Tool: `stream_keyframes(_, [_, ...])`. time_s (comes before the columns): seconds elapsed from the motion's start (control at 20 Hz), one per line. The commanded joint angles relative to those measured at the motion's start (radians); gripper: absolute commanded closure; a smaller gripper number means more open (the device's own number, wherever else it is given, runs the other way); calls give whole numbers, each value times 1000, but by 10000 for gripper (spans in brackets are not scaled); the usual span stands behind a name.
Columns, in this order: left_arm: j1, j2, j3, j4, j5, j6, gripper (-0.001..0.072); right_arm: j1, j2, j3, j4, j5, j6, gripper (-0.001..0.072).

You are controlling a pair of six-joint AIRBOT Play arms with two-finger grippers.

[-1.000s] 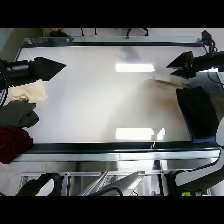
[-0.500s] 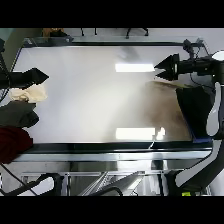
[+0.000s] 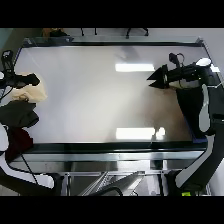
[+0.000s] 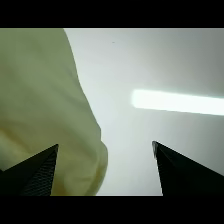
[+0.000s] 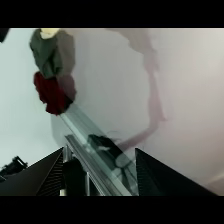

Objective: Fold the shirts.

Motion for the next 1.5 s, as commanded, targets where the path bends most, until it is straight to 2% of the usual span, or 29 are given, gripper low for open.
stream_keyframes(0.0, [3, -128, 117, 155, -121, -34, 43, 56, 28, -41, -269, 41, 43, 226])
stream_keyframes(0.15, [4, -180, 120, 275, -164, -62, 42, 94, 77, -127, -400, 43, 57, 226])
stream_keyframes(0.35, [1, -229, 120, 275, -197, -71, 43, 101, 183, -296, -554, 12, 111, 225])
stream_keyframes(0.65, [-2, -227, 121, 275, -238, -81, 48, 100, 288, -430, -579, -29, 113, 226])
stream_keyframes(0.7, [-9, -228, 120, 276, -238, -80, 249, 101, 289, -430, -579, -37, 114, 226])
stream_keyframes(0.75, [-11, -228, 121, 276, -238, -78, 544, 101, 289, -430, -578, -50, 113, 226])
stream_keyframes(0.8, [-16, -228, 121, 277, -236, -74, 692, 101, 289, -430, -575, -59, 113, 226])
stream_keyframes(0.95, [-43, -228, 139, 275, -236, -75, 693, 102, 289, -430, -567, -63, 114, 226])
stream_keyframes(1.1, [-100, -228, 266, 276, -288, -74, 693, 101, 289, -430, -556, -62, 113, 227])
stream_keyframes(1.25, [-130, -217, 383, 275, -367, -39, 688, 101, 289, -430, -556, -62, 98, 226])
stream_keyframes(1.3, [-127, -194, 363, 276, -364, -39, 442, 101, 289, -430, -557, -62, 90, 227])
stream_keyframes(1.35, [-117, -169, 324, 275, -353, -42, 58, 101, 289, -430, -557, -62, 78, 226])
stream_keyframes(1.45, [-95, -134, 251, 265, -364, -42, 33, 101, 289, -430, -560, -64, 75, 226])
